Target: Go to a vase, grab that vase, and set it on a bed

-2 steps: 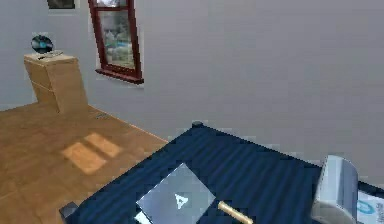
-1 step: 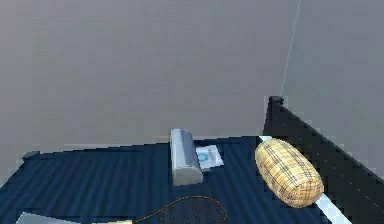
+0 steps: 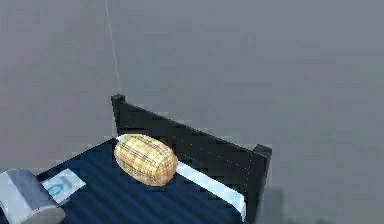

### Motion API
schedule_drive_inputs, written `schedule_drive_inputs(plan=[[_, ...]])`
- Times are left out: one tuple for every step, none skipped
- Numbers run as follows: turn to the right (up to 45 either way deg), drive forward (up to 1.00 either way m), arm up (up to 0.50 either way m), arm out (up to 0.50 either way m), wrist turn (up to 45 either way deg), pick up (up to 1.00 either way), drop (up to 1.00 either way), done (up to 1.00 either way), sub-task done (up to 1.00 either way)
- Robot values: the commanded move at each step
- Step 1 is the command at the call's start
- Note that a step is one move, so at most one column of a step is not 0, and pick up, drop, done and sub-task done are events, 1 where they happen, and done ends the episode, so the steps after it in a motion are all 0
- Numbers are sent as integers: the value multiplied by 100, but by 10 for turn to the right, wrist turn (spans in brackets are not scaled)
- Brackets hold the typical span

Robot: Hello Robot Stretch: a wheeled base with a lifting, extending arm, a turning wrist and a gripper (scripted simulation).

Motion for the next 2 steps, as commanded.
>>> schedule_drive_inputs(plan=[[240,0,0,0,0,0,0,0,0],[-450,0,0,0,0,0,0,0,0]])
